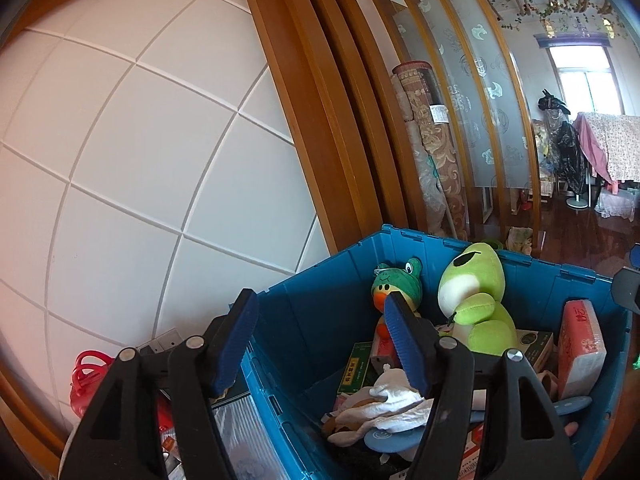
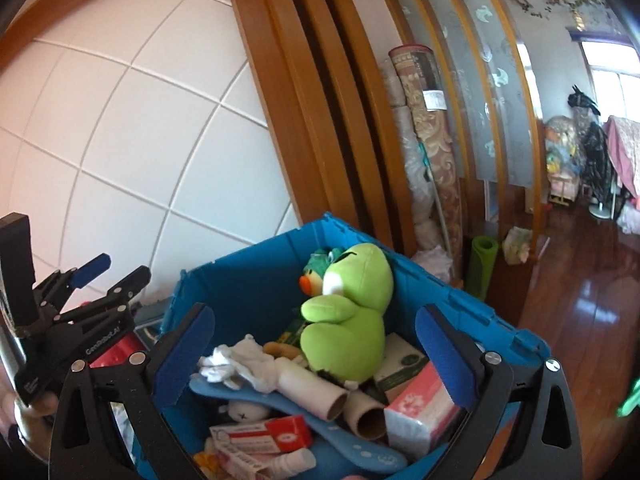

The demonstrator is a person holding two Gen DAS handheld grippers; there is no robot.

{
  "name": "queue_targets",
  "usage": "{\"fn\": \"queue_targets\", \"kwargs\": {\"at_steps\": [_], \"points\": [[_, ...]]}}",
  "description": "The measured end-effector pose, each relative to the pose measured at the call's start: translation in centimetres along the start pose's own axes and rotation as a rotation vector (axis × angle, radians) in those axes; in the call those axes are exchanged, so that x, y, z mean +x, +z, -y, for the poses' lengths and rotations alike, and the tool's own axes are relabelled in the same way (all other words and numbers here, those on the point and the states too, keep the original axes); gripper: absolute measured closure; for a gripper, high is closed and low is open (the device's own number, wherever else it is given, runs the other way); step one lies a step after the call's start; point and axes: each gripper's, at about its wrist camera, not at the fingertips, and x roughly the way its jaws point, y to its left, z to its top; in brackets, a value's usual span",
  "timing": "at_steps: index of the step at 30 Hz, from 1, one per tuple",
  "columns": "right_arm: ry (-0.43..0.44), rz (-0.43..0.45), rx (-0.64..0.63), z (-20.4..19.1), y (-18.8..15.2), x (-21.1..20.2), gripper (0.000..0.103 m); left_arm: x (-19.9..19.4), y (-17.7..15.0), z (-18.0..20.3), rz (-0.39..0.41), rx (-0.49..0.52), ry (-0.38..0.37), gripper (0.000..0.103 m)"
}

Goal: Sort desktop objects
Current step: 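Open both tools to drop the cloth and tissue pack into the crate, then move both tools back toward the remaining items on the bed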

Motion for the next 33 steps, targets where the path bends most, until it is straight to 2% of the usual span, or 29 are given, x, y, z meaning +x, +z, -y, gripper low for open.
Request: {"fn": "queue_targets", "kwargs": {"at_steps": [7, 24, 33], "points": [[0.032, 0.001, -0.044, -1.9, -1.0, -0.5, 0.0, -0.4, -0.4, -0.4, -0.004, -0.017, -0.001, 0.038], [0.081, -0.051, -0.023, -2.8, -3.5, -0.1, 0.0, -1.7, -2.8, -1.8, -0.008, -0.088, 0.022, 0.038], [0.105, -0.044, -0.049, -6.4, -4.2, -1.2, 0.0, -3.1, -4.8, -5.3, -0.007, -0.115, 0.031, 0.038]]}}
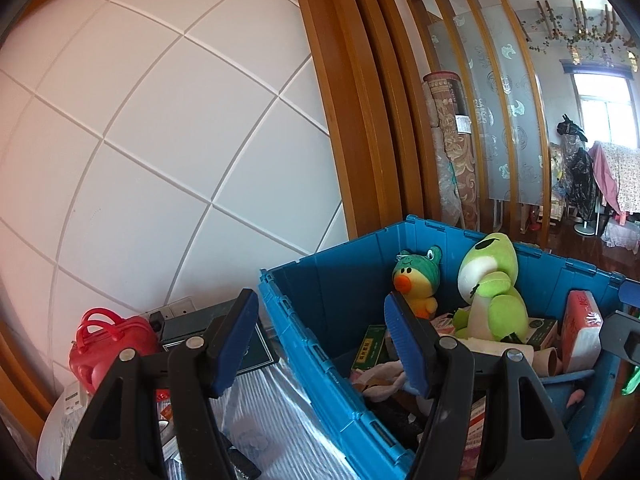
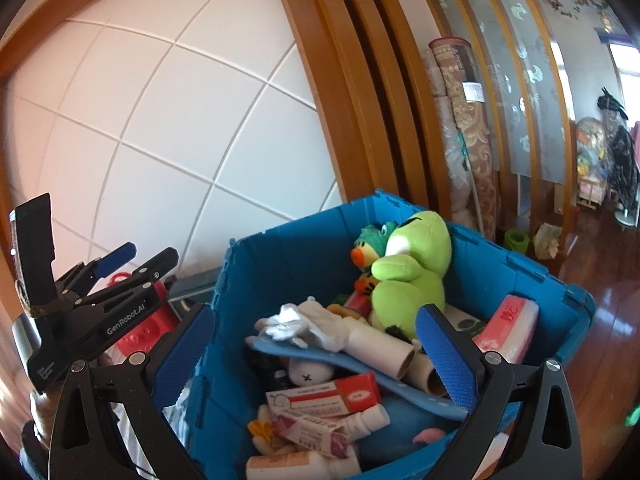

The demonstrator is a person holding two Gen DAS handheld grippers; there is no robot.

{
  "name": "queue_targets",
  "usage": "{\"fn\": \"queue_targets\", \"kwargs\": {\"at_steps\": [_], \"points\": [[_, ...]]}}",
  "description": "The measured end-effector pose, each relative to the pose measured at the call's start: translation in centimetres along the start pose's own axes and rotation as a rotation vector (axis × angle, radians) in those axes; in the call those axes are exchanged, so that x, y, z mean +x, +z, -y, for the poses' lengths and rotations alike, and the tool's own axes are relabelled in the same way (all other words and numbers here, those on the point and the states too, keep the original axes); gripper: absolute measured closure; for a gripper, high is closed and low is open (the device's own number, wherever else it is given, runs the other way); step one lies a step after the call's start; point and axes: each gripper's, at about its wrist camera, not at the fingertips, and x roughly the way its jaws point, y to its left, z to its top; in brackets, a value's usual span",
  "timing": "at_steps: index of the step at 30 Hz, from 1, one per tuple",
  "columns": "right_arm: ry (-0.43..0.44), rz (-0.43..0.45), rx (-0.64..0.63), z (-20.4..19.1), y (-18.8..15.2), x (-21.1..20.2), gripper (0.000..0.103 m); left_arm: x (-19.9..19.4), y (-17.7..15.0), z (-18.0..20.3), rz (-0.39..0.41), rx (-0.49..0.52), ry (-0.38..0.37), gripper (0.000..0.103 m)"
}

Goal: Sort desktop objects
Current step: 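Move both tools back toward the remaining items on the bed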

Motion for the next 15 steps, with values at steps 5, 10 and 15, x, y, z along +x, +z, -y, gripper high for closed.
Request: {"fn": "queue_targets", "kwargs": {"at_steps": [5, 10, 15], "points": [[0.013, -0.007, -0.026, -3.9, -0.9, 0.1, 0.0, -1.1, -1.6, -3.7, -0.012, -0.009, 0.018, 0.038], [0.03, -0.021, -0.034, -8.3, -2.5, 0.5, 0.0, -2.5, -3.6, -8.2, -0.024, -0.006, 0.04, 0.038], [0.04, -0.058, -0.045, -13.5, -4.5, 1.2, 0.0, -3.6, -6.1, -13.3, -0.051, -0.012, 0.058, 0.038]]}}
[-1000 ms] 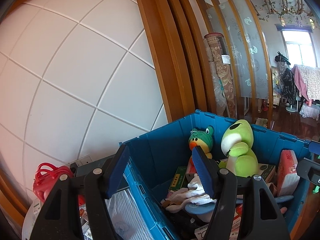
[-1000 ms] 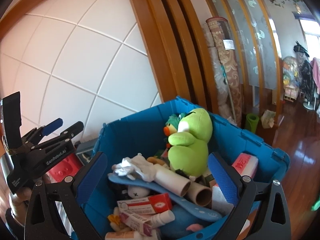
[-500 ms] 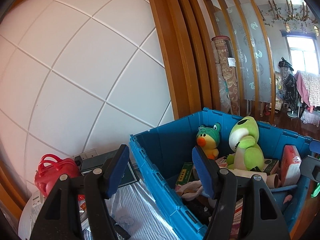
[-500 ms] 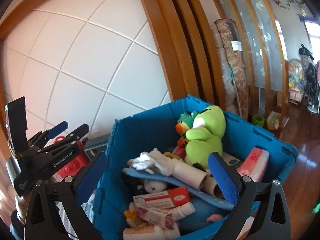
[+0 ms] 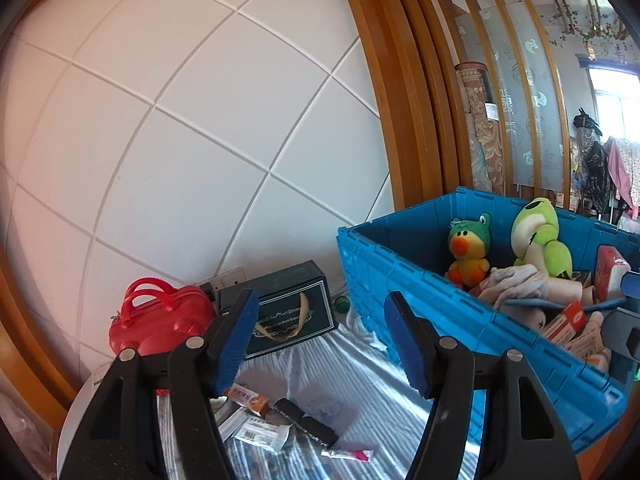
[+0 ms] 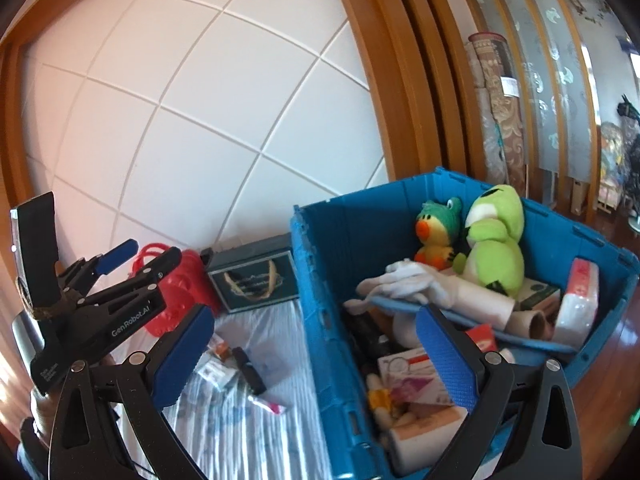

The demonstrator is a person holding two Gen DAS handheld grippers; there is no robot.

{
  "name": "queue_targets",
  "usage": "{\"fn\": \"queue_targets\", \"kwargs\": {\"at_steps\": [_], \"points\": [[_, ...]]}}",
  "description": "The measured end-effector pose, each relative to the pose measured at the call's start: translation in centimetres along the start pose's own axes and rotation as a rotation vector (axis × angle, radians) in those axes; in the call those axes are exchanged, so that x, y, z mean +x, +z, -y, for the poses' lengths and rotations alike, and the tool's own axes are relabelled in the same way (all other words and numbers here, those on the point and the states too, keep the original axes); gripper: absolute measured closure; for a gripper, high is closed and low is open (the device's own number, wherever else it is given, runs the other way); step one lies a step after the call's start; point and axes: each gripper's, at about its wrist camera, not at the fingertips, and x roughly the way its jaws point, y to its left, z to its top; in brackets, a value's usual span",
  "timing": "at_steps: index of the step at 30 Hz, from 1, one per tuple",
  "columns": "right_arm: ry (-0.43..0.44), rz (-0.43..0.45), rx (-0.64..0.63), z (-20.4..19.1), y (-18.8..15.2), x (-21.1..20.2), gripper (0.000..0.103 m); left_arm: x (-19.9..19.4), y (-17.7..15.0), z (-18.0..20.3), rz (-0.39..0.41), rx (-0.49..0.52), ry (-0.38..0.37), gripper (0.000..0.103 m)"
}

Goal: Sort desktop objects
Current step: 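Move both tools back toward the remaining items on the bed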

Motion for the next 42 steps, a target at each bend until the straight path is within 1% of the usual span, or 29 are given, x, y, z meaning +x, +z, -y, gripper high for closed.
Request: {"fn": "queue_targets", "kwargs": {"at_steps": [4, 7, 10, 13, 17, 20, 24, 26, 28, 33, 36, 39, 42], "points": [[0.013, -0.021, -0.009, -4.2, -1.5, 0.9, 0.0, -0.4, -1.9, -3.9, -0.021, -0.003, 0.013, 0.038], [0.013, -0.038, -0.018, -6.9, -3.0, 1.5, 0.0, -0.5, -3.4, -5.9, -0.032, 0.008, 0.029, 0.038], [0.024, -0.074, -0.021, -9.1, -4.5, 2.3, 0.0, -0.3, -4.8, -7.5, -0.057, 0.009, 0.024, 0.038], [0.026, -0.118, -0.038, -10.7, -5.8, 3.4, 0.0, 0.1, -6.2, -8.9, -0.083, 0.001, 0.034, 0.038], [0.04, -0.163, -0.091, -12.2, -7.1, 4.9, 0.0, 0.3, -8.1, -11.3, -0.102, -0.002, 0.086, 0.038], [0.039, -0.193, -0.128, -12.9, -7.9, 6.2, 0.0, 0.5, -9.8, -13.2, -0.126, -0.007, 0.103, 0.038], [0.076, -0.248, -0.136, -13.1, -9.1, 8.2, 0.0, 0.8, -13.0, -14.5, -0.162, -0.001, 0.128, 0.038], [0.077, -0.268, -0.156, -13.3, -9.7, 9.3, 0.0, 1.3, -14.8, -14.8, -0.191, 0.007, 0.129, 0.038], [0.096, -0.292, -0.164, -13.4, -10.2, 10.4, 0.0, 1.8, -16.5, -14.9, -0.226, 0.014, 0.135, 0.038], [0.121, -0.347, -0.196, -13.3, -11.1, 13.5, 0.0, 2.6, -20.6, -14.5, -0.293, 0.03, 0.109, 0.038], [0.15, -0.392, -0.206, -13.3, -11.3, 15.6, 0.0, 3.7, -22.0, -14.5, -0.332, 0.032, 0.102, 0.038], [0.167, -0.419, -0.222, -13.6, -11.4, 17.5, 0.0, 4.8, -22.9, -14.9, -0.345, 0.038, 0.095, 0.038], [0.183, -0.437, -0.247, -14.1, -11.5, 19.2, 0.0, 6.2, -23.5, -16.0, -0.362, 0.011, 0.069, 0.038]]}}
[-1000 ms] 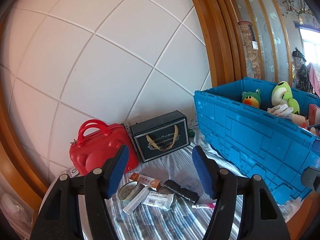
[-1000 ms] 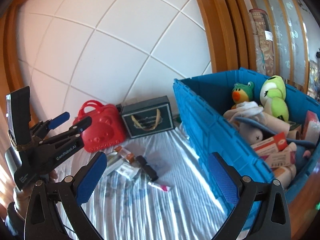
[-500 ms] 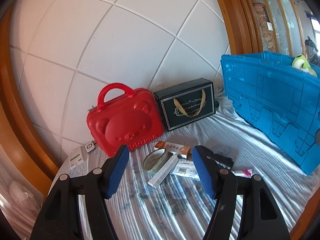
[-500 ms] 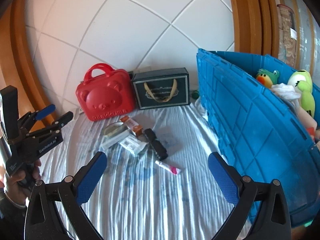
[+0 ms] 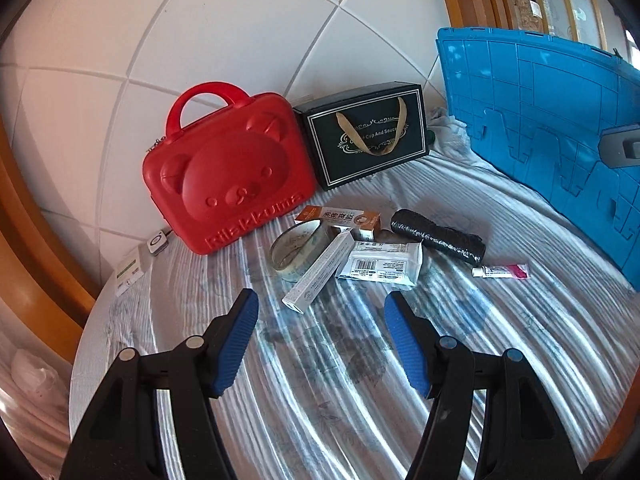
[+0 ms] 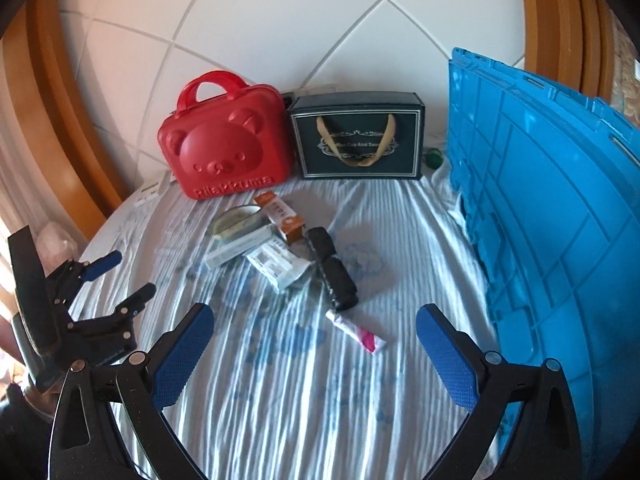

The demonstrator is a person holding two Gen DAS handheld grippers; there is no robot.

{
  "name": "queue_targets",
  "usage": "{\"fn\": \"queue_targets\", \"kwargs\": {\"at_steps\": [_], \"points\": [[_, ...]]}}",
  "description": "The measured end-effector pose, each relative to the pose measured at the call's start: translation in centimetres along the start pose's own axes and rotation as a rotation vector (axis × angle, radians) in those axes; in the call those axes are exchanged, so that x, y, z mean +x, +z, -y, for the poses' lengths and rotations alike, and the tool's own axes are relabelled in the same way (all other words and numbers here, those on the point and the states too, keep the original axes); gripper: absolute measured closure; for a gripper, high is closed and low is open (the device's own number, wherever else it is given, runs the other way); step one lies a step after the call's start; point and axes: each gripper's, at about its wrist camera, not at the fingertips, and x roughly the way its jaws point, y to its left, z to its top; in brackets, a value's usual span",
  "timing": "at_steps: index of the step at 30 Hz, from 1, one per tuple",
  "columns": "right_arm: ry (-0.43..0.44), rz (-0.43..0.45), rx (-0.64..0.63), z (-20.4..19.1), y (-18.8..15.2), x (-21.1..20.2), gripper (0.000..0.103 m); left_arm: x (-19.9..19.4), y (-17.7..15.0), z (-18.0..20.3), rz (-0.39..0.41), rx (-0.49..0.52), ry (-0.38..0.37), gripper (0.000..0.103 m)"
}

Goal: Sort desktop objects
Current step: 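Move both tools back toward the remaining items on the bed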

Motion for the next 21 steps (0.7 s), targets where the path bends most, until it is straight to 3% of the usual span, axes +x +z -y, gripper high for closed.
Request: {"fn": "queue_targets", "kwargs": {"at_steps": [8, 21], "points": [[0.025, -0.076, -0.019, 0.1, 1.7, 6.3, 0.0, 6.8, -0.2, -2.4, -0.082, 0.036, -0.062, 0.038], [-0.007, -0.252, -0.015, 1.9, 2.2, 18.2, 0.001, 19.4, -0.6, -4.7, -0.251, 0.065, -0.235, 0.038]]}}
